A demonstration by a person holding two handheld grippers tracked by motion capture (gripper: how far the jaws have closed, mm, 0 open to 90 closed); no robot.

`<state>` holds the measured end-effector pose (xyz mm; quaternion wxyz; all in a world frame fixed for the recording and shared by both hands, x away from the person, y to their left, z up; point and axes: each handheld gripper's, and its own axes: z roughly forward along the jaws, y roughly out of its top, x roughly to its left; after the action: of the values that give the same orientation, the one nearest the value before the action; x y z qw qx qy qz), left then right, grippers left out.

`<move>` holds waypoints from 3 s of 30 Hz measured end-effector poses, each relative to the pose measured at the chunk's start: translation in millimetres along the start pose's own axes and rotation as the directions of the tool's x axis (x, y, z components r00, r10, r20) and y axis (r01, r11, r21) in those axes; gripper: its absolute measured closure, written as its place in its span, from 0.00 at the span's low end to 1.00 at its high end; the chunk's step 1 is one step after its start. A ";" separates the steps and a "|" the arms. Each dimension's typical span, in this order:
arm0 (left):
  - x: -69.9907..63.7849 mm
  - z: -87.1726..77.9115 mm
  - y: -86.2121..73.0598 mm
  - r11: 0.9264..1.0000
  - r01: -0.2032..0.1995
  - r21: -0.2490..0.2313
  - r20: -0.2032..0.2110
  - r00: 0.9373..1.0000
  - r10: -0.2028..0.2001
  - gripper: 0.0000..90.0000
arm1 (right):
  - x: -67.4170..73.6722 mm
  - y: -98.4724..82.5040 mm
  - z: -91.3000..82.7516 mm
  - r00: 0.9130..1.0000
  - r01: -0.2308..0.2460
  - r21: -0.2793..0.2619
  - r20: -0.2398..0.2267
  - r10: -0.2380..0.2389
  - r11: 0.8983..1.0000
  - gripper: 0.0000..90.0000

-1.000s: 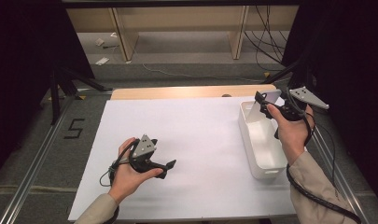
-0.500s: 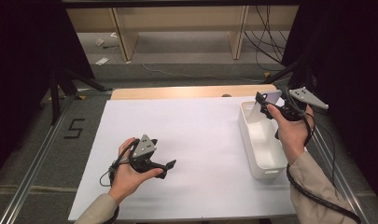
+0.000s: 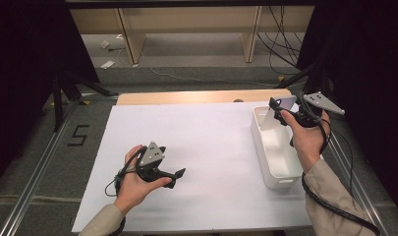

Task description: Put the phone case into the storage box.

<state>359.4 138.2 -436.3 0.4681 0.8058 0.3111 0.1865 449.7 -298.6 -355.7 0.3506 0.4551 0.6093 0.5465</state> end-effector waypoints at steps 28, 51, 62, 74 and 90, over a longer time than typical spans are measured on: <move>0.8 -0.5 0.2 1.000 -0.008 0.002 -0.008 1.000 0.008 0.01 | -6.8 -4.7 8.1 1.000 0.003 0.030 0.020 -0.004 1.000 0.20; 0.2 -0.9 1.1 1.000 -0.008 0.001 -0.010 1.000 0.008 0.01 | -10.0 -4.8 13.4 1.000 0.002 0.035 0.028 -0.003 0.999 0.20; 0.5 -0.9 1.6 1.000 -0.008 0.001 -0.013 1.000 0.008 0.01 | -13.4 -6.5 19.0 0.999 0.000 0.045 0.039 -0.002 0.999 0.20; 0.5 -1.2 1.8 1.000 -0.008 -0.003 -0.011 1.000 0.008 0.01 | -14.7 -9.2 23.4 0.999 -0.003 0.055 0.040 0.000 0.998 0.20; 1.0 -1.8 2.3 1.000 -0.007 -0.006 -0.012 1.000 0.007 0.01 | -10.3 -10.3 32.2 0.999 0.002 0.061 0.034 -0.004 0.998 0.20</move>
<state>359.8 139.1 -433.5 0.4682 0.8043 0.3104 0.1939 481.3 -297.0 -371.5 0.3477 0.4739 0.6203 0.5194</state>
